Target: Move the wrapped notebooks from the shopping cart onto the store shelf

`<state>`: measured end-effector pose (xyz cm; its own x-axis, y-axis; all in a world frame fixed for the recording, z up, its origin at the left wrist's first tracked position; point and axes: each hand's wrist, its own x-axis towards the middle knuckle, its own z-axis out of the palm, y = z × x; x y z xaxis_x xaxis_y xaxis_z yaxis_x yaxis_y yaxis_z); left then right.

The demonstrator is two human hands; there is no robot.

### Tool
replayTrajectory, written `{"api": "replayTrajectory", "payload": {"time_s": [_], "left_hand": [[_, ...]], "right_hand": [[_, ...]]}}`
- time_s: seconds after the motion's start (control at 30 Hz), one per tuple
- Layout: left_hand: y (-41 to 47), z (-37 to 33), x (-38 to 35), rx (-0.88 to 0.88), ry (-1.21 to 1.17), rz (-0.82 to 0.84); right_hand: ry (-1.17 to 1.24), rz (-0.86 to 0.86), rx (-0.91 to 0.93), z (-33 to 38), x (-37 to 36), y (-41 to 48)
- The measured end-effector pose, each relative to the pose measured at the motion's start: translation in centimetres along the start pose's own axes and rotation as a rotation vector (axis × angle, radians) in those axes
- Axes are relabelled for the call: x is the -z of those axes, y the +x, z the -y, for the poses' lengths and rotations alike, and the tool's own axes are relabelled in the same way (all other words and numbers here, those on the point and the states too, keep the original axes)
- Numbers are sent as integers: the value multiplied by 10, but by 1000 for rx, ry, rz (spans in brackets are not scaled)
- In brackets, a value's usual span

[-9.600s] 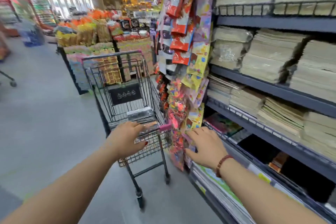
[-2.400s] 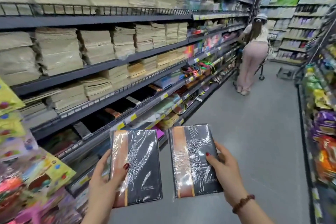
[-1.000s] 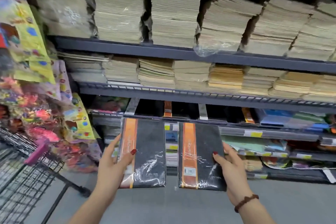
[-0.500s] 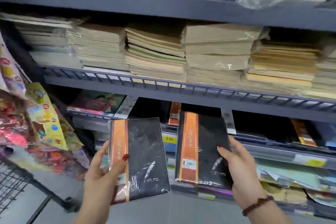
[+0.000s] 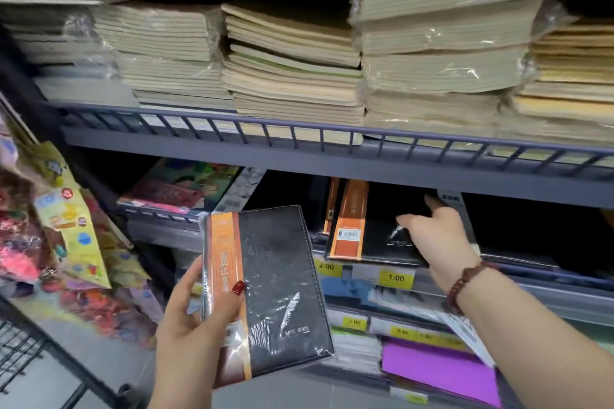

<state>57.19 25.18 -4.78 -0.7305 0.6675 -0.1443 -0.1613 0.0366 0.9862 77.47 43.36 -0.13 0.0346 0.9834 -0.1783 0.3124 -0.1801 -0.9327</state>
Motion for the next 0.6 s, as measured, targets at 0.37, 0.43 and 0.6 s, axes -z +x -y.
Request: {"api": "replayTrajectory", "payload": {"time_s": [0.37,0.43,0.6], "left_hand": [[4,-2,-3,-11,-15,35],[7,-1,-4,-8,-19,51],[10,-5,-9,7,-28,77]], "right_hand": [[-506,221,489,-33,12,-20],[-512,220,502,-33,7,-13],[-486,213,525,-31,-4,5]]}}
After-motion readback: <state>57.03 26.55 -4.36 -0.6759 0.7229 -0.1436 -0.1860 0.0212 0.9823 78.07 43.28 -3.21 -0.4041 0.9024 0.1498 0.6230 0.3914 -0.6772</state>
